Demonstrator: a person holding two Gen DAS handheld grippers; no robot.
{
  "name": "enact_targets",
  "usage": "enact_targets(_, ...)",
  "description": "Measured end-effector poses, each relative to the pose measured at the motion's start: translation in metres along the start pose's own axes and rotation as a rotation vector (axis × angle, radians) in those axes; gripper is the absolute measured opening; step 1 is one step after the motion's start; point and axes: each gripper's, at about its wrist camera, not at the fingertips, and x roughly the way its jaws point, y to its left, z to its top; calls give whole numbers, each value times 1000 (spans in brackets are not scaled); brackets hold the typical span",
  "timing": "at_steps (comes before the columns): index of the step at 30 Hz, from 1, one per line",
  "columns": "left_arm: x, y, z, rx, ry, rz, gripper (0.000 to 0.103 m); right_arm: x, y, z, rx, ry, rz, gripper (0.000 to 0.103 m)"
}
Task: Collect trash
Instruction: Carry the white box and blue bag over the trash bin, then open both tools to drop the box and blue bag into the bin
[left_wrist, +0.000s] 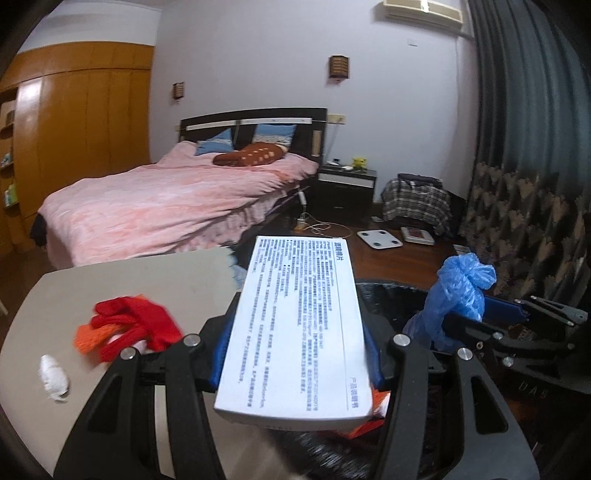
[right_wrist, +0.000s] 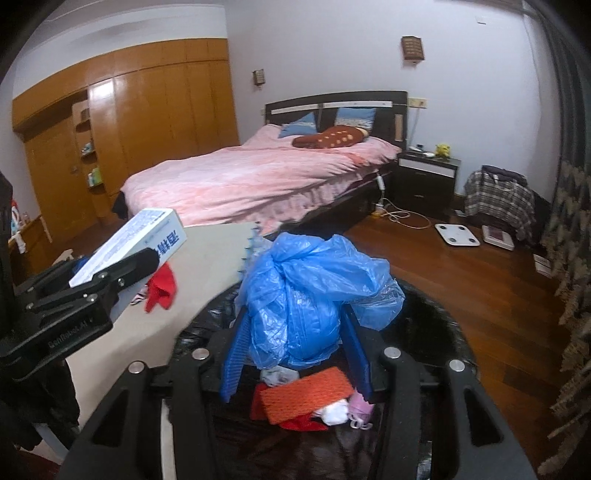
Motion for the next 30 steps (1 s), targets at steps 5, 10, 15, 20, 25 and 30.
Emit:
enact_targets(5, 19, -14, 4, 4, 30, -77, 64, -2, -16, -7, 14, 12, -56, 68)
enact_targets(10, 20, -8, 1, -10, 30, -74, 72, -7, -27, -9, 29, 6, -92, 83)
enact_targets(15, 10, 9, -2, -24, 23, -25, 82, -8, -22, -8, 45, -4, -90, 97)
enact_targets(20, -4, 32, -3, -52, 17, 35, 86, -4, -4, -4, 32, -3, -58, 97)
enact_targets(25, -24, 58, -7, -58, 9, 109, 89, 2, 20, -1, 6, -3, -13, 97)
enact_targets(30, -45, 81, -7, -67, -2, 183, 90, 7, 43, 5, -17, -13, 28, 97)
